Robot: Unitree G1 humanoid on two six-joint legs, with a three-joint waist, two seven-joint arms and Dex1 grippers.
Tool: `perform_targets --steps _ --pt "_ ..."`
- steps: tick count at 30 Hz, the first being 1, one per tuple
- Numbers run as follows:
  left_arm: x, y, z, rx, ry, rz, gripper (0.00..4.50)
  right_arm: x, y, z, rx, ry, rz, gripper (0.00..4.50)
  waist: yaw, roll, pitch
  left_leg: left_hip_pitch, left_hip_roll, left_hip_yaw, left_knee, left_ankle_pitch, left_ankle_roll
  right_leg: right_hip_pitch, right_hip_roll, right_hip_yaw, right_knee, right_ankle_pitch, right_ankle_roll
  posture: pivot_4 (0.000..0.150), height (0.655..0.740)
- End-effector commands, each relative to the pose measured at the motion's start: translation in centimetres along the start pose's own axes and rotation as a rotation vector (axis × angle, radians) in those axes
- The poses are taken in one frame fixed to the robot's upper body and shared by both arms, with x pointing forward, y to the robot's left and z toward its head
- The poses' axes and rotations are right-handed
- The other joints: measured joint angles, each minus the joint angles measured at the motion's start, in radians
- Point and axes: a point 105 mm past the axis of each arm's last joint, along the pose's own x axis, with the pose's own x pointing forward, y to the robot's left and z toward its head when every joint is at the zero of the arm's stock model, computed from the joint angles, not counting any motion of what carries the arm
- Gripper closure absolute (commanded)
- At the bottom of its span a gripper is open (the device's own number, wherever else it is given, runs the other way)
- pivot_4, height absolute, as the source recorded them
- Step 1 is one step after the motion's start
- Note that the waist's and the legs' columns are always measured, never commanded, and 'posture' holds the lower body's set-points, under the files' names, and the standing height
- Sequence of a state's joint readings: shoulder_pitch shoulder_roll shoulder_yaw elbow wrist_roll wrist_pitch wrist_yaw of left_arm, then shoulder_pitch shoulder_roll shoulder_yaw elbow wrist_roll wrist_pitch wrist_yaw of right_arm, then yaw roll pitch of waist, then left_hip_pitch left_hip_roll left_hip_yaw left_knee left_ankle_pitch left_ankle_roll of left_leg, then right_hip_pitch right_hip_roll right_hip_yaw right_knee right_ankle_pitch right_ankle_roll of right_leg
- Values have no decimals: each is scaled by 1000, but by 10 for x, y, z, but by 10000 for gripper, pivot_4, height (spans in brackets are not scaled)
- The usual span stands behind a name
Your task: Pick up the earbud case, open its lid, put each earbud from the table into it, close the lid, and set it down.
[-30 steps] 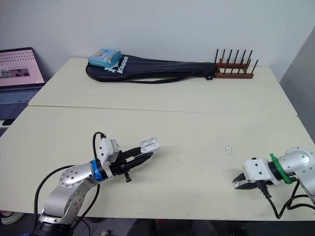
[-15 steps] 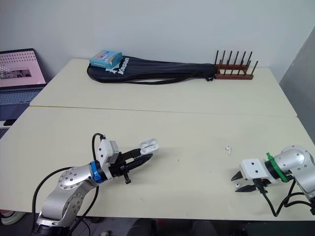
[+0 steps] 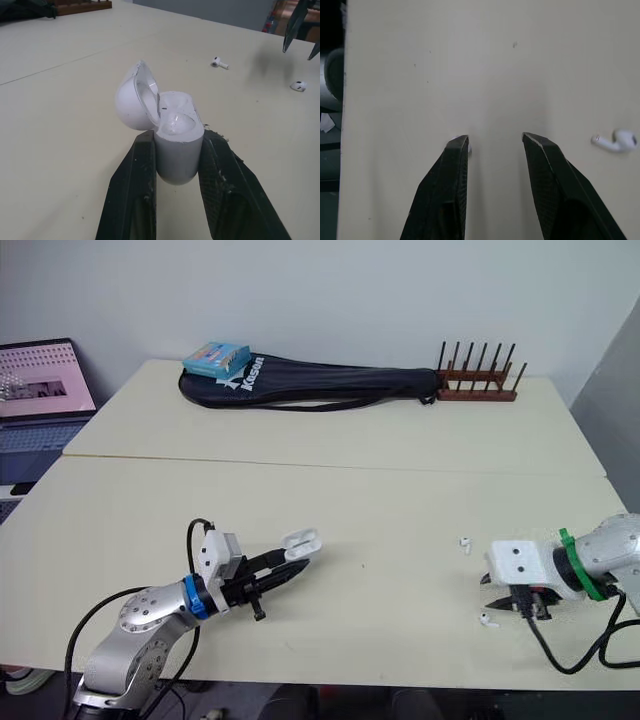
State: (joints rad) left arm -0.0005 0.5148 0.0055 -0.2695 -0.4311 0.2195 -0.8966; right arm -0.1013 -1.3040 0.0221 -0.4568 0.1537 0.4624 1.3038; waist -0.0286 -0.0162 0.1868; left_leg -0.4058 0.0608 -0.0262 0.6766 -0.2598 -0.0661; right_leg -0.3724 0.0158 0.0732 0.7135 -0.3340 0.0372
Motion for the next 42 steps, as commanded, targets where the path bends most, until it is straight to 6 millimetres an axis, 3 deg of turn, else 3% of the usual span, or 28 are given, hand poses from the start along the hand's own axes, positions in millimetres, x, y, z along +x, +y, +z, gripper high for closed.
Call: perform_targets --steps 1,4,8,27,30,37,42 --pt "3 -6 9 23 -31 -21 37324 2 6 0 8 77 -27 27602 0 0 0 0 0 0 0 0 0 0 0 0 0 0 0 1500 7026" --pt "4 -8 8 21 -29 -25 37324 9 10 -1 41 80 -28 23774 0 0 0 0 0 0 0 0 0 0 0 0 0 0 0 1500 7026" --pt "5 -8 8 20 -25 -25 37324 15 10 -3 95 74 -46 11980 -1 0 0 0 0 1 0 0 0 0 0 0 0 0 0 1500 7026" --pt "9 -11 9 13 -25 -21 37324 37 15 -16 208 84 -39 11777 -1 -1 0 0 0 0 0 0 0 -1 0 0 0 0 0 1500 7026" --pt "9 -11 10 12 -27 -19 37324 39 15 -15 216 78 -32 17711 -2 -2 -1 0 0 0 0 0 0 -1 0 0 0 0 0 1500 7026" --pt "9 -12 10 11 -25 -22 37324 41 18 -14 221 71 -16 40846 -2 -4 -2 1 0 0 0 0 0 0 0 0 -1 0 0 1500 7026" --pt "10 -13 10 11 -25 -28 37324 35 13 -8 205 48 -25 40862 -2 -4 -2 1 0 0 0 0 0 0 0 0 -1 0 0 1500 7026"
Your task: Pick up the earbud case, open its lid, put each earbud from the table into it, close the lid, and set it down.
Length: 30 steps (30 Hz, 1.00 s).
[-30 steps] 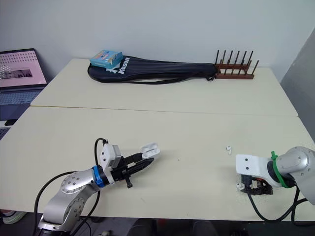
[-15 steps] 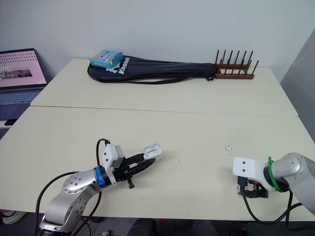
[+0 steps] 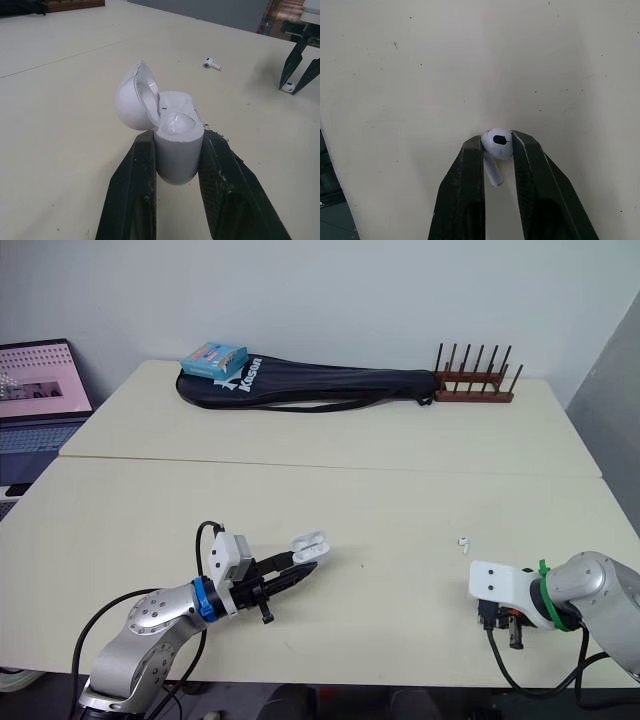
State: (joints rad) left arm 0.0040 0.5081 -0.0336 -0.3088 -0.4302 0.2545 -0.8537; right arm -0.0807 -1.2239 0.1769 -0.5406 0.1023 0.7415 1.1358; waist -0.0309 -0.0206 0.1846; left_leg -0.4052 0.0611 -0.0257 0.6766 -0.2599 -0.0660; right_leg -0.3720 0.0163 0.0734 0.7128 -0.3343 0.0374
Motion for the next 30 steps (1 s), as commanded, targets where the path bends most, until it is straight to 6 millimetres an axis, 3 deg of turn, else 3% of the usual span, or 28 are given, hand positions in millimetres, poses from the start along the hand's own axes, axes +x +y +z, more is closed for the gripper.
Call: perform_targets --steps 1,5,8,12,15,18,23,30 --pt "2 -5 10 31 -34 -24 37324 -8 -6 5 -7 -24 -17 40862 0 0 0 0 0 0 0 0 0 0 0 0 0 0 0 1500 7026" --pt "5 -6 13 34 -50 -36 37324 -23 -12 18 -44 -93 -21 40863 0 1 1 -1 0 0 0 0 0 -1 0 0 0 0 0 1500 7026" --pt "7 -5 16 41 -70 -39 37324 -32 -14 40 -79 -228 -21 40863 0 1 1 -1 0 0 0 0 0 -1 0 0 0 0 0 1500 7026" --pt "20 -3 31 78 -143 -31 37324 -57 -27 127 -9 -762 -76 40863 -5 -1 2 -1 0 0 0 0 0 -1 1 0 1 0 0 1500 7026" --pt "28 -3 38 107 -186 -19 37324 -69 -29 165 36 -1042 -101 40863 0 -1 2 -2 0 -2 0 0 0 -1 2 -1 1 0 0 1500 7026" --pt "36 -6 45 124 -228 -4 37324 -69 -27 192 106 -1191 -110 40863 7 -1 2 -6 -1 -3 0 0 0 -4 0 -2 -1 0 0 1500 7026" --pt "42 -8 49 124 -261 8 37324 -55 -16 216 248 -1315 -63 40863 6 0 2 -12 -1 -3 1 0 0 -9 -1 -2 1 0 0 1500 7026" --pt "45 -3 55 124 -287 28 37324 -33 -8 224 334 -1353 -102 40863 2 0 1 -11 -1 -3 1 0 0 -10 1 -2 4 0 0 1500 7026"
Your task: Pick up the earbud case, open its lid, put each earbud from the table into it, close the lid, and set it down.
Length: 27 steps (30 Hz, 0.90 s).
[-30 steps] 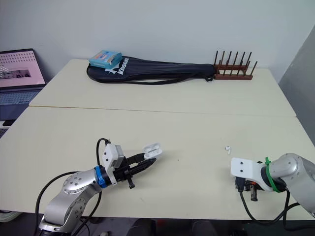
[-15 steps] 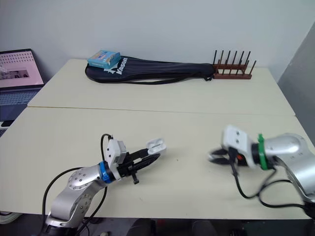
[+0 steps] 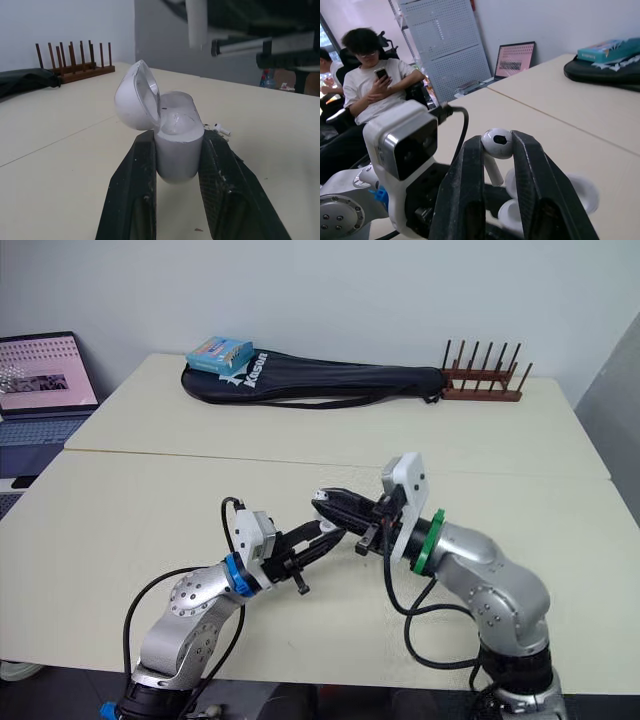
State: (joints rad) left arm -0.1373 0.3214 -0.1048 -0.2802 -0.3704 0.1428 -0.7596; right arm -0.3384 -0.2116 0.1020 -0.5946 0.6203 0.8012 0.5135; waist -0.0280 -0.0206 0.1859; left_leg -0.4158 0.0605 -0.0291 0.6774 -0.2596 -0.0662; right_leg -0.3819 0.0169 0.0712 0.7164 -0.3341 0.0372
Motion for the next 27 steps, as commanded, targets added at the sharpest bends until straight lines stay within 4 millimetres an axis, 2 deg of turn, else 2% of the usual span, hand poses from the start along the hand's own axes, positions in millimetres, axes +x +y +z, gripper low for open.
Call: perform_targets --steps 1,15,27 --pt "4 2 14 39 -51 4 37324 3 3 9 -43 -82 -36 40863 -1 0 0 0 0 0 0 0 0 0 0 0 0 0 0 1500 7026" --pt "2 7 17 41 -53 5 37324 3 -12 -13 -43 -100 -166 40863 -2 0 0 0 0 0 0 0 0 0 0 0 0 0 0 1500 7026" --pt "4 7 20 39 -58 3 37324 11 -6 -27 -72 -85 -169 40863 -2 0 0 0 0 0 0 0 0 -1 0 0 0 0 0 1500 7026"
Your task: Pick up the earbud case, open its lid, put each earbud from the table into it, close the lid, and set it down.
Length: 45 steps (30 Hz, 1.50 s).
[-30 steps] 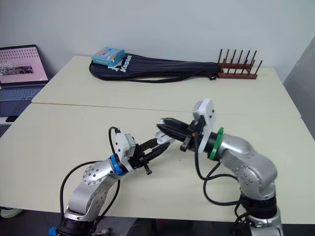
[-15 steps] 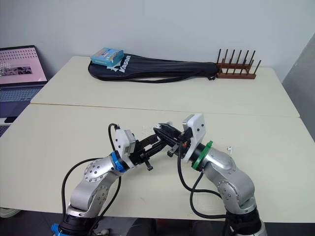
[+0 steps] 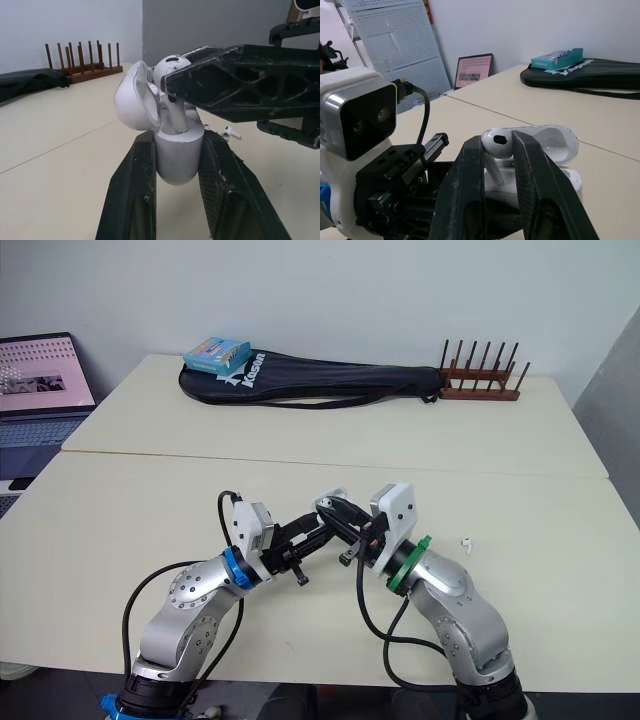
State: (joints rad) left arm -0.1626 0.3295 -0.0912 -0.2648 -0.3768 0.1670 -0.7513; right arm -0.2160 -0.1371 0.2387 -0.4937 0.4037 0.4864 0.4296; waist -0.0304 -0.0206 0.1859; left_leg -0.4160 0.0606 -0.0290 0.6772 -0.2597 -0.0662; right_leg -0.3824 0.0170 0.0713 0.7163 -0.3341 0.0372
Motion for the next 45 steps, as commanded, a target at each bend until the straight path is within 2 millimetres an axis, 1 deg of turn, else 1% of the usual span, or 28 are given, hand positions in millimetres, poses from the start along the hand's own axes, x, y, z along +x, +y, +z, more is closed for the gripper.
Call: perform_targets --steps 1,15,21,27,29,30,31,35,38,41,45 --pt "3 -1 19 42 -72 -13 37324 3 4 -4 -3 -2 -2 40863 0 0 0 0 0 0 0 0 0 0 0 0 0 0 0 1500 7026" --pt "5 -1 23 43 -82 -3 37324 6 7 -19 12 23 -20 40863 0 0 0 0 0 0 0 0 0 0 0 0 0 0 0 1500 7026" --pt "6 1 26 55 -91 8 37324 2 2 -31 18 76 -55 40863 0 0 0 0 0 0 0 0 0 0 0 0 0 0 0 1500 7026" --pt "5 1 27 63 -91 13 37324 2 2 -34 15 81 -70 40863 0 0 0 0 0 0 0 0 0 0 0 0 0 0 0 1500 7026" --pt "5 1 27 67 -91 11 37324 2 1 -34 7 81 -80 33430 0 0 0 0 0 0 0 0 0 0 0 0 0 0 0 1500 7026" --pt "5 1 28 69 -90 11 37324 2 1 -34 3 81 -83 31054 0 0 0 0 0 0 0 0 0 0 0 0 0 0 0 1500 7026" --pt "5 1 27 73 -88 8 37324 2 0 -34 -4 80 -86 27372 0 0 0 0 0 0 0 0 0 0 0 0 0 0 0 1500 7026" --pt "5 1 26 76 -75 7 37324 0 -3 -26 -26 52 -93 13367 0 0 0 0 0 0 0 0 0 0 0 0 0 0 0 1500 7026" --pt "4 1 23 74 -65 8 37324 -3 -3 -18 -33 29 -84 12941 1 0 0 0 0 0 0 0 0 0 0 0 0 0 0 1500 7026" --pt "4 3 22 71 -57 16 37324 -10 -5 -7 -44 9 -72 12941 1 0 0 0 0 0 0 0 0 0 0 0 0 0 0 1500 7026" --pt "0 8 16 69 -35 37 37324 -38 -12 14 -115 10 -33 12941 1 0 0 -1 0 0 0 0 0 0 0 0 0 0 0 1500 7026"
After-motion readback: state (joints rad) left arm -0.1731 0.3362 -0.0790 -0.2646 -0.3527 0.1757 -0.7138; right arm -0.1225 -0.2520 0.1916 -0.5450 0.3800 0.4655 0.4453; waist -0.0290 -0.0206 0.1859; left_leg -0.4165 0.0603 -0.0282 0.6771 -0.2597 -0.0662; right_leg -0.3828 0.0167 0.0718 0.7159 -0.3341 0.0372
